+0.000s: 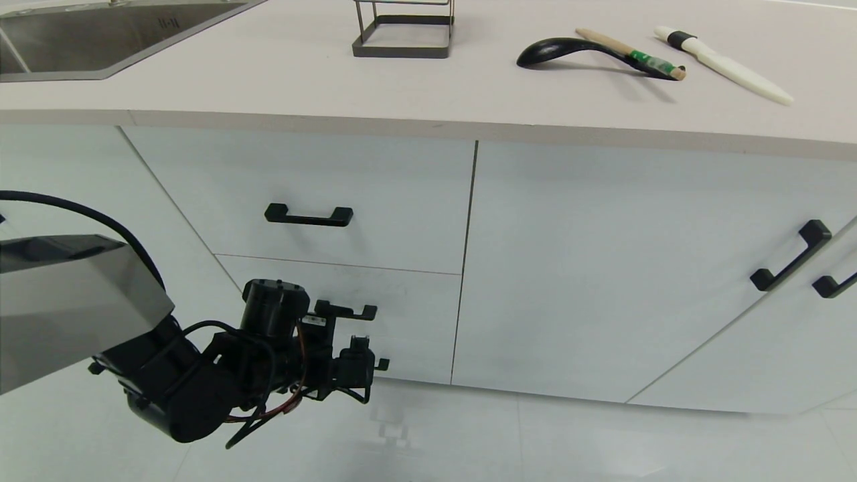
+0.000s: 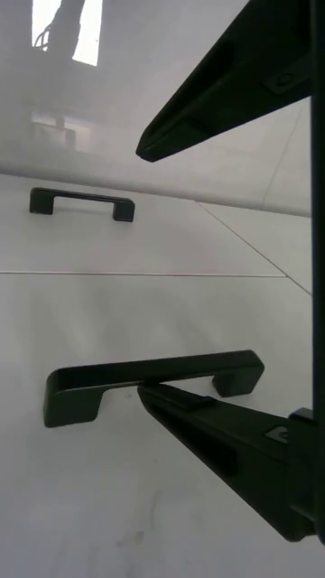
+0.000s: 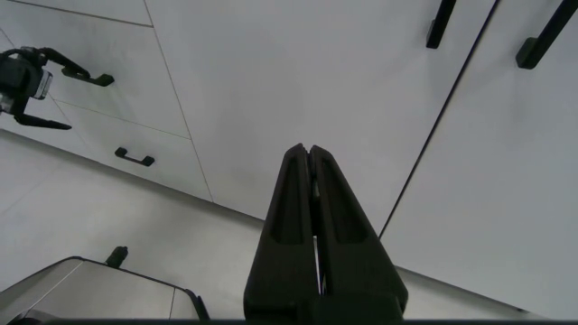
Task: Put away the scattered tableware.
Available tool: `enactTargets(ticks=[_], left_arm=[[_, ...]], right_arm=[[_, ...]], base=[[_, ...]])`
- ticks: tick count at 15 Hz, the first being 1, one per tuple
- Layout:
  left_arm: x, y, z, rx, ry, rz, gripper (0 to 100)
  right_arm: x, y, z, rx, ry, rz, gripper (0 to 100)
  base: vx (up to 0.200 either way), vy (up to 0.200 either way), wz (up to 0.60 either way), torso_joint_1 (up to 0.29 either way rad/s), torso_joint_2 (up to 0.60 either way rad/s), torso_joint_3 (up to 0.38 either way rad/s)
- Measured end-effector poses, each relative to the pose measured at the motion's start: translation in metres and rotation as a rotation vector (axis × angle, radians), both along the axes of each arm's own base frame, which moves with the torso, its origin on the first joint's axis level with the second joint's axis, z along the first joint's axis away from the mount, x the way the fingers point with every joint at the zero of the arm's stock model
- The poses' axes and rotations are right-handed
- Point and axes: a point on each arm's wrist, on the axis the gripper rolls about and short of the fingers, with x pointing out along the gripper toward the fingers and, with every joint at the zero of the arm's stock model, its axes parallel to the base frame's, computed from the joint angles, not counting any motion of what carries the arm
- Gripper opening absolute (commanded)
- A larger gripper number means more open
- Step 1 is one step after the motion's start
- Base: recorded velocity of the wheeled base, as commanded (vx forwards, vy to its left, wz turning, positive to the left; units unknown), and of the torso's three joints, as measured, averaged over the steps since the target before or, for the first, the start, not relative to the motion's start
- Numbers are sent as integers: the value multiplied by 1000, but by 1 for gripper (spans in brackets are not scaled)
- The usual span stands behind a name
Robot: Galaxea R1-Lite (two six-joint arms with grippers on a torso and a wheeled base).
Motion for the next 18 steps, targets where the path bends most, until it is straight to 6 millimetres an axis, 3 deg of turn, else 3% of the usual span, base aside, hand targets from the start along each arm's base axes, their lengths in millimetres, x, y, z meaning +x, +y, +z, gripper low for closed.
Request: enactTargets(ticks=[6, 13, 18], left_arm=[[10, -1, -9, -34, -71, 9, 100], [-17, 13, -30, -45, 59, 64, 100], [-28, 14, -23, -58, 47, 65, 100]], right_arm=[[0, 0, 0, 0, -1, 0, 0], [0, 0, 0, 0, 0, 0, 0], [0, 0, 0, 0, 0, 1, 0]], base=[[0, 0, 0, 0, 0, 0], [0, 0, 0, 0, 0, 0], [0, 0, 0, 0, 0, 0]])
